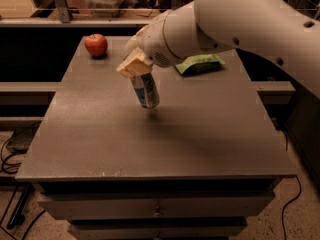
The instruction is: Place redbull can upright
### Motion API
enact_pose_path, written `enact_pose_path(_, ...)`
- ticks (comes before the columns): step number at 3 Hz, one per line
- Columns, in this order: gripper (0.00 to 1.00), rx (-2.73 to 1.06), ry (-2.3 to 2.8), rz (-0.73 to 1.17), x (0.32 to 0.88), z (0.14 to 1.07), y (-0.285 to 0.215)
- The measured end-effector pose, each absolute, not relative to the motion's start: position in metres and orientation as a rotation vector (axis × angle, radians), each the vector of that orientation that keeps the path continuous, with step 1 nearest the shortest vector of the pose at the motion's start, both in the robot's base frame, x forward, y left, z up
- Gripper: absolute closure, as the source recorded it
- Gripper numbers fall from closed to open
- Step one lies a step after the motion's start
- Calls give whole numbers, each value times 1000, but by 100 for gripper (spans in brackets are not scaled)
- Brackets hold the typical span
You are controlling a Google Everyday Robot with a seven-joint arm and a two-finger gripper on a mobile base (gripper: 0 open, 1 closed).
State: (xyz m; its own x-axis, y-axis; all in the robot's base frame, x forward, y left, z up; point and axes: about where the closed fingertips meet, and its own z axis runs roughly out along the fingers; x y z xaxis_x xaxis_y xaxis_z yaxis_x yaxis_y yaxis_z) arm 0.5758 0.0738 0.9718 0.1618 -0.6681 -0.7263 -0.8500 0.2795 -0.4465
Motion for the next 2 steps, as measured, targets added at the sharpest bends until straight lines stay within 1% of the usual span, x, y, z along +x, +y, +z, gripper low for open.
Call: enact_pose_path(2,100,-1365,1428,278,596,982,80)
